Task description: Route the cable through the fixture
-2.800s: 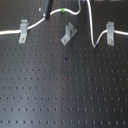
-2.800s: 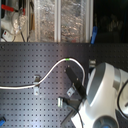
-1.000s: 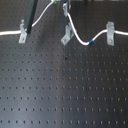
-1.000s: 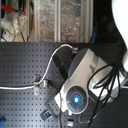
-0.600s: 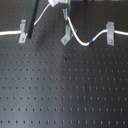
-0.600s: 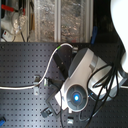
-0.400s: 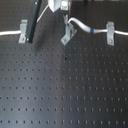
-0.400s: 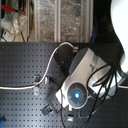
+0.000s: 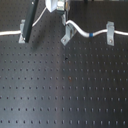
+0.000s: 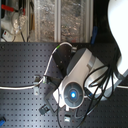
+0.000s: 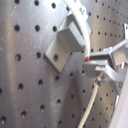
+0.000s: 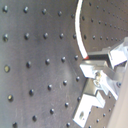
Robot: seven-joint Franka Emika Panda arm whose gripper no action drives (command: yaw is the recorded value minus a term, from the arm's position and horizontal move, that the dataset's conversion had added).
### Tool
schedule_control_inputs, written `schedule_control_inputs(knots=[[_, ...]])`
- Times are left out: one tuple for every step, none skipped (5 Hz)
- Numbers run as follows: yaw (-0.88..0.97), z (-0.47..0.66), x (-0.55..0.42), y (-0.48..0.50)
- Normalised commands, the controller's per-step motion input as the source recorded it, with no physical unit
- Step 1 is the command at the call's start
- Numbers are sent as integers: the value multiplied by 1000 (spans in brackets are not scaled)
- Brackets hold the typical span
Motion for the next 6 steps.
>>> schedule_control_inputs(knots=[[71,92,25,20],[0,707,-74,104],[0,0,-19,26],[0,58,-29,-6],[-86,574,-359,-268],[-291,127,-268,-265]])
